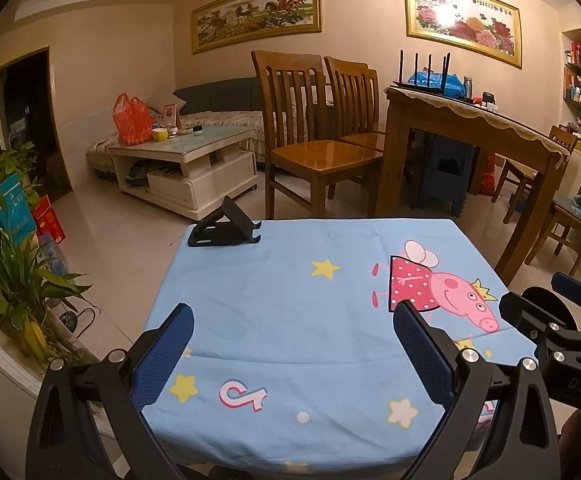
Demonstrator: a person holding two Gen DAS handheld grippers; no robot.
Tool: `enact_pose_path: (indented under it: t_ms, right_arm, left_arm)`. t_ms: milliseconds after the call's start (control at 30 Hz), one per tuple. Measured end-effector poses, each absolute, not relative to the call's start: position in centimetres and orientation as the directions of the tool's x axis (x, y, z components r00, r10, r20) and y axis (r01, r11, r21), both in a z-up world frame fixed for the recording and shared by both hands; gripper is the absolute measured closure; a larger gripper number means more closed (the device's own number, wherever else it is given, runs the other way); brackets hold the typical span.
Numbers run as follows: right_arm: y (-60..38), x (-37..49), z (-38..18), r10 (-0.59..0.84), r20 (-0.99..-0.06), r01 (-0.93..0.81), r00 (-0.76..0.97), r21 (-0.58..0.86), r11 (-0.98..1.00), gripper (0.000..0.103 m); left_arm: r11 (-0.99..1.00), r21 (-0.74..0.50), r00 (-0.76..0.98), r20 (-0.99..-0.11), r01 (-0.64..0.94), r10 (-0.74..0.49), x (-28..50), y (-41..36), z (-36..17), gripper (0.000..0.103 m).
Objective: Collect trash
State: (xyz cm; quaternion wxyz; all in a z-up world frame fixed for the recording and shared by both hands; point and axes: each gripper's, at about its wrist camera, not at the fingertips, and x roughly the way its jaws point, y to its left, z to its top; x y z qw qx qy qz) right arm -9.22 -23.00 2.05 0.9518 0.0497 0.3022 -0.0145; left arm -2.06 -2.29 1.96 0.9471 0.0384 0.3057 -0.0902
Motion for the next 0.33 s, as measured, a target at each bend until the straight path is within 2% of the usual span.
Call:
enact_pose_path:
  t_ms: [333]
  right_arm:
    - [-22.96,-9.22,2.04,0.003,-0.576,0.058,0.817,0.086,0.995,0.005]
  left_arm:
    - [0.983,0.022,0.800,-0.584,0.182,-0.135,-1.96,-2.13,2.02,0.007]
